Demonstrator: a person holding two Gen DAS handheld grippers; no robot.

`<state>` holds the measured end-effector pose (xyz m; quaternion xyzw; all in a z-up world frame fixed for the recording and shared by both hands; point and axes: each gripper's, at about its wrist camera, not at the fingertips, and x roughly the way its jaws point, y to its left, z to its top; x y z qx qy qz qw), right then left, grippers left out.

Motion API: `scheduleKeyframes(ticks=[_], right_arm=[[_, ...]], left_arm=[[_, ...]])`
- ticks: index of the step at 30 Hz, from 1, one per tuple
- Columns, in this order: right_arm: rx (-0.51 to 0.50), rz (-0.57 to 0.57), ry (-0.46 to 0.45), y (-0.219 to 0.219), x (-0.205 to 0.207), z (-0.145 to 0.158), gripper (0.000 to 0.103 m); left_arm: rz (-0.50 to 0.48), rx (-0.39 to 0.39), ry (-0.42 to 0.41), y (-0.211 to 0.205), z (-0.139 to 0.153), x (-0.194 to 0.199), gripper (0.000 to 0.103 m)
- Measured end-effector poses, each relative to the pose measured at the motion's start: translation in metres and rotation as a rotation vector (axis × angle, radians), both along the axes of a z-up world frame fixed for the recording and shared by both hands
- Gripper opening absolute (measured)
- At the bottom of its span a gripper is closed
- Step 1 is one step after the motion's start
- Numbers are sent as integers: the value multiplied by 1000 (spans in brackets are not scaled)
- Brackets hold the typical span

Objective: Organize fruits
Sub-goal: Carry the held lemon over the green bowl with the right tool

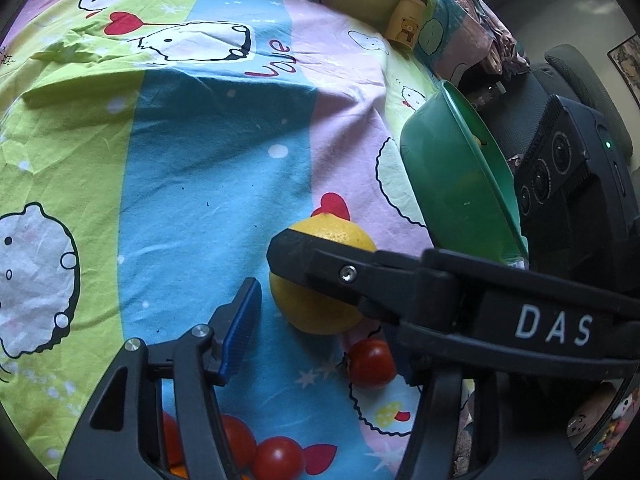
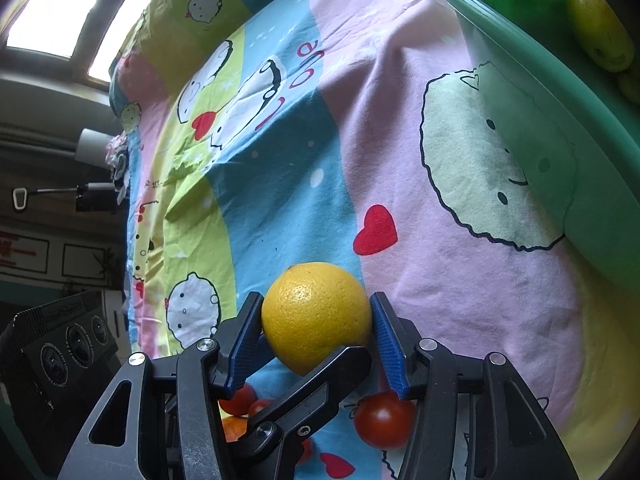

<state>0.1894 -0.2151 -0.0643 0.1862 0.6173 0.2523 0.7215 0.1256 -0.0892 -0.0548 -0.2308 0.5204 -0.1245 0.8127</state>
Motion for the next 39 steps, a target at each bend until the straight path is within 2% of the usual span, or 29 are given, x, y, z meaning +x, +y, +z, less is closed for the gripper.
scheduleKeyframes(ticks=[6,15,32,39], right_arm=[[1,6,-8,0,0,0,55],[11,-7,-11,0,-3,1,55],[76,-14,-218,-10,-27,57,55],[106,-23,-280,-21,-31,75,55]], left_arm=[[-13,6,-16,-3,1,-1,52],[-13,25,-25,-4,6,-3,51],[-2,83,-247,-17,56,-22,51],[-13,114,-310,-30,73,-21,51]])
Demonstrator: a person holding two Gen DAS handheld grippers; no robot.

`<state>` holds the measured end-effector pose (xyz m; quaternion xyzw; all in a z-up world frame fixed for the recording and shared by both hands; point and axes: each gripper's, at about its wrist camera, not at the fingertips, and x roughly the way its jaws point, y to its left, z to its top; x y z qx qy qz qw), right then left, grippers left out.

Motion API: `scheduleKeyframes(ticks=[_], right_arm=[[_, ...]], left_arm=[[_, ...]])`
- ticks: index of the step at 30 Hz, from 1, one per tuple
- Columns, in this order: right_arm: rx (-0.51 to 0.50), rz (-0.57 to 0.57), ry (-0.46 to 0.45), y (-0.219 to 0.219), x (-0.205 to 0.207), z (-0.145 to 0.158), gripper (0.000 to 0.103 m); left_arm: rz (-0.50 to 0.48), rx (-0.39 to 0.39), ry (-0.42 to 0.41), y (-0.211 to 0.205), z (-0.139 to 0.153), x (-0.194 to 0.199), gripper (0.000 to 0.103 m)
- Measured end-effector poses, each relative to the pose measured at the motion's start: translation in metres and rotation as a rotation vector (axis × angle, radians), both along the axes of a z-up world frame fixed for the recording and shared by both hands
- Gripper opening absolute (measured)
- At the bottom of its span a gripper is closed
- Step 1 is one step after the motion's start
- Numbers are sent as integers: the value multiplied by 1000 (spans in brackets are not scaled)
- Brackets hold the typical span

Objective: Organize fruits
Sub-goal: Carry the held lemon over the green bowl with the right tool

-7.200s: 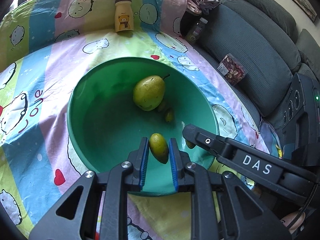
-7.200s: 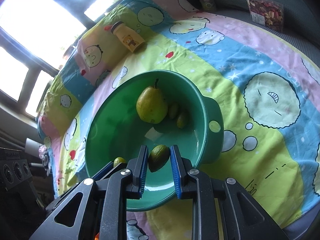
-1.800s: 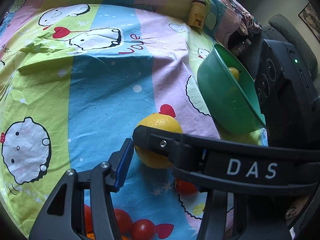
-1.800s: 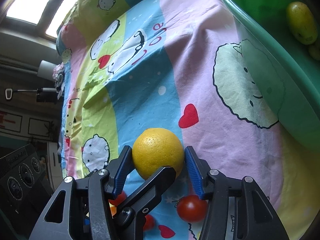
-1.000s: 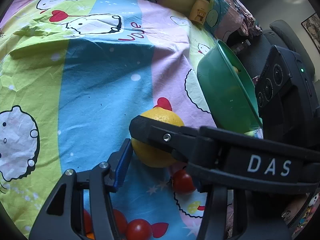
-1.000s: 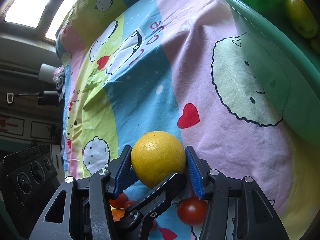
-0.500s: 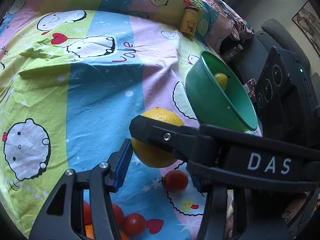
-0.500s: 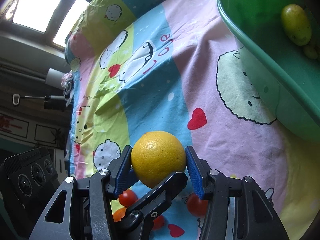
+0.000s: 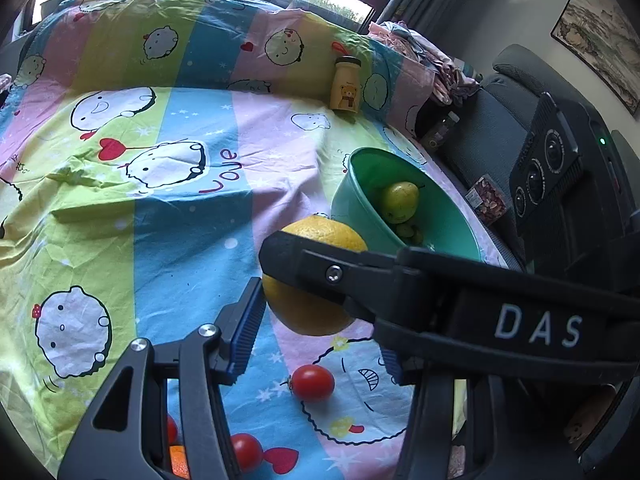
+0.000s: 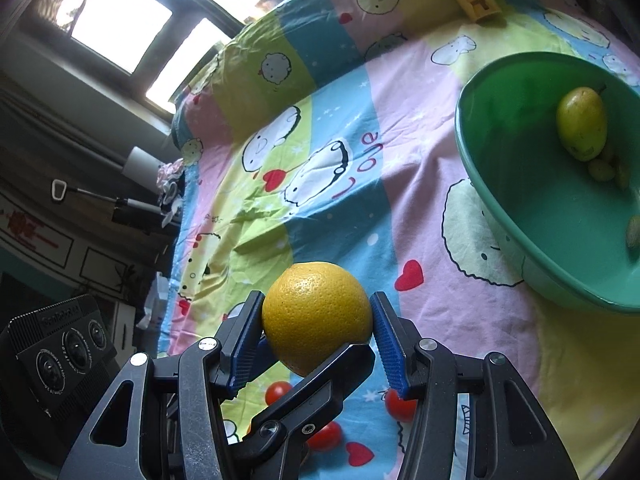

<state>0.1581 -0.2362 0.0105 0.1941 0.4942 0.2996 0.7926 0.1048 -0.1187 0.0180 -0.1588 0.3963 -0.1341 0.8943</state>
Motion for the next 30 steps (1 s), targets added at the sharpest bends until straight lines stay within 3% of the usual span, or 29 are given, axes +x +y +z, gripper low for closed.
scheduleKeyframes(ticks=[12,30], right_arm=[[50,-95,-88,-42,7,22,55],[84,-277,13,-107,31,2,55]], left_arm=[[-85,32,-87,-38,19,20,51],[-194,13,-26,-91,1,63,52]])
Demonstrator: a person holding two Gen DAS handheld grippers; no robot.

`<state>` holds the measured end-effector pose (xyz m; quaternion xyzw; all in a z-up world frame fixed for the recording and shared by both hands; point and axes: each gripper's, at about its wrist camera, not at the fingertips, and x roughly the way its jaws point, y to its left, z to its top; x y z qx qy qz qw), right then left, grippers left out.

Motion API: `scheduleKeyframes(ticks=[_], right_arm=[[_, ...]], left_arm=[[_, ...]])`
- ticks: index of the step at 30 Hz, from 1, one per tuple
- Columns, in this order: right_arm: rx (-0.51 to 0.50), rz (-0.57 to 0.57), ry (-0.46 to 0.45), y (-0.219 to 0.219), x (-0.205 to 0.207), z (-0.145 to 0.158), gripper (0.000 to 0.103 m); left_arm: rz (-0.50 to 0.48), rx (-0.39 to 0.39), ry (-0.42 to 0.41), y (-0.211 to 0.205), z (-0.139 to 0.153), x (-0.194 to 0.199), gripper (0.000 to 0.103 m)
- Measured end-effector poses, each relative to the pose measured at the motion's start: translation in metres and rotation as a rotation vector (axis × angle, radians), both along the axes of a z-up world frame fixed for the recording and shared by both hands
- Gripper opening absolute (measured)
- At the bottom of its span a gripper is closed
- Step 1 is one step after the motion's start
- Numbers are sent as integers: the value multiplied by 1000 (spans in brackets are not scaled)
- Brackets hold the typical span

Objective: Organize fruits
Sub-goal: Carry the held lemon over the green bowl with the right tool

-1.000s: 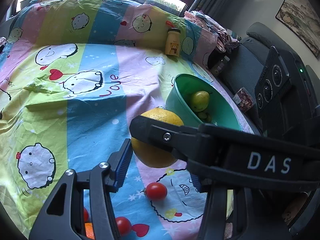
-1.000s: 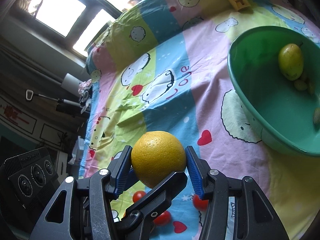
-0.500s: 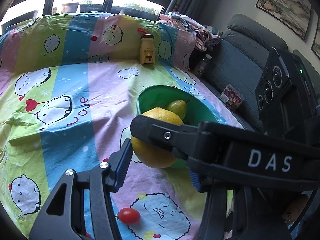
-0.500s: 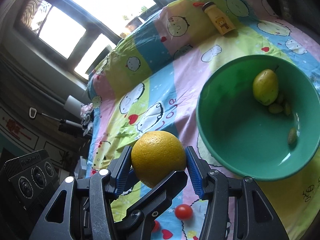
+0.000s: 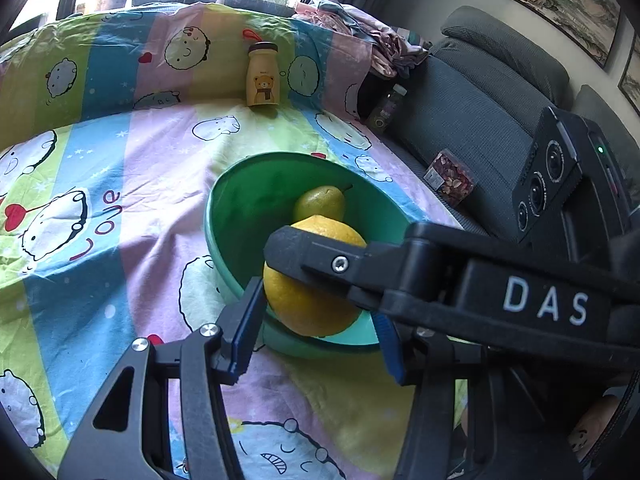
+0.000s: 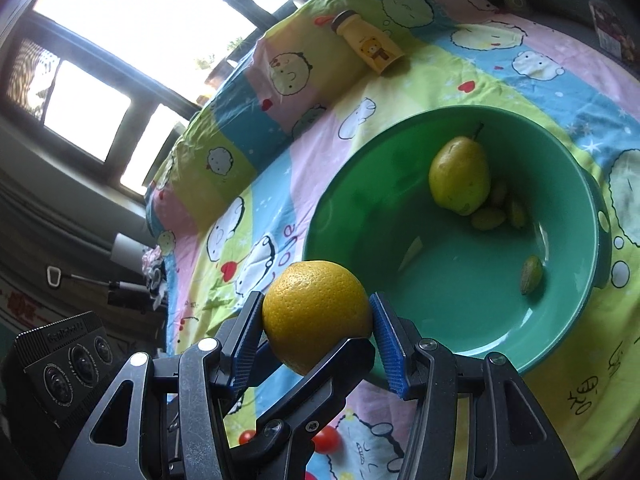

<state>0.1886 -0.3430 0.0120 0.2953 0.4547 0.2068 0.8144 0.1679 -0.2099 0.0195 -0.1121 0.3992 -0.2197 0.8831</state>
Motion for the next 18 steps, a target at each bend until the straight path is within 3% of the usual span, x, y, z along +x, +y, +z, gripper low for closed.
scheduleKeyframes(ticks=[18], right_arm=[[-10,-77,55,-20,7,-9,55]], left_arm=[[-66,-5,48,-18,-8,13,52]])
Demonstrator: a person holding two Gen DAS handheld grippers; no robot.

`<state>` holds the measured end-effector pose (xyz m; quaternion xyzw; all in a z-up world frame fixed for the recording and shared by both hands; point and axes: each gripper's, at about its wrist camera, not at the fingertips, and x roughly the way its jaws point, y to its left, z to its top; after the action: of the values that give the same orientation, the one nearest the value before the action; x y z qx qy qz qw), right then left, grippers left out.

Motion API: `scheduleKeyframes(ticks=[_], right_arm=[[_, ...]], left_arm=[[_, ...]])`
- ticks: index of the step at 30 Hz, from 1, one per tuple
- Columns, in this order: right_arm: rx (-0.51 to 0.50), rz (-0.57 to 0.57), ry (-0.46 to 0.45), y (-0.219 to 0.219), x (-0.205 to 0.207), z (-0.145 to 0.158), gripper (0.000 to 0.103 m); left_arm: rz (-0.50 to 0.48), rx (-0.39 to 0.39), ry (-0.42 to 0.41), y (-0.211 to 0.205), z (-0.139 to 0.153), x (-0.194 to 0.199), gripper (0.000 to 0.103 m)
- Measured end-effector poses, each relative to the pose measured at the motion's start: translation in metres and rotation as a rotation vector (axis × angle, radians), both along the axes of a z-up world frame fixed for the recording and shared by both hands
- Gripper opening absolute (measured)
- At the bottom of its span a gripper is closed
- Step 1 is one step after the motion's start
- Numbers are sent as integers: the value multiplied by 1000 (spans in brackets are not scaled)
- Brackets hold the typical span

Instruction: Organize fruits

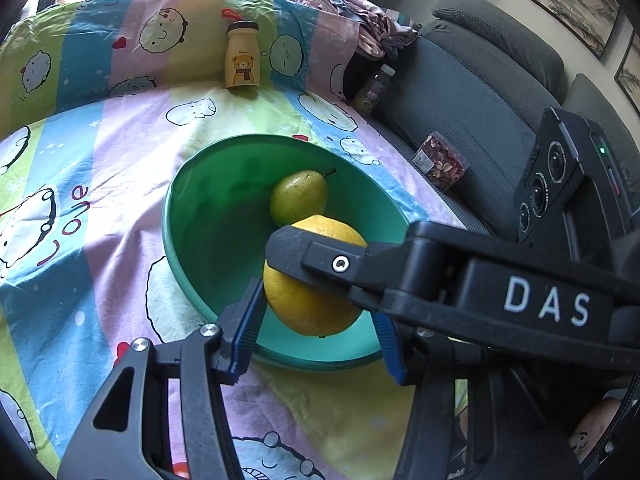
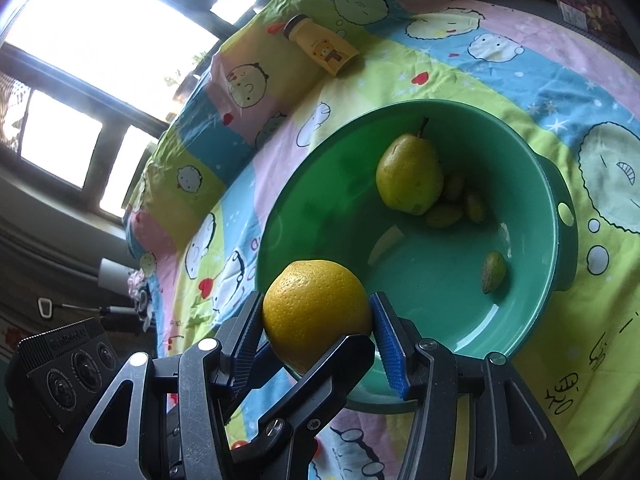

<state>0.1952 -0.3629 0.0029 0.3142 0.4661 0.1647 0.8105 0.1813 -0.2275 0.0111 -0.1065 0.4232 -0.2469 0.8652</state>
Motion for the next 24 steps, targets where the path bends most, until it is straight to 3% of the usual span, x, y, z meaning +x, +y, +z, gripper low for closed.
scheduleKeyframes(ticks=[19,24], right_arm=[[-17,-19,14,0,2,-1,55],[-61,-41,-2,0,1,2,56]], left_arm=[[-9,0,31,-1,-4,7,52],[10,13,42,-2,-3,6,52]])
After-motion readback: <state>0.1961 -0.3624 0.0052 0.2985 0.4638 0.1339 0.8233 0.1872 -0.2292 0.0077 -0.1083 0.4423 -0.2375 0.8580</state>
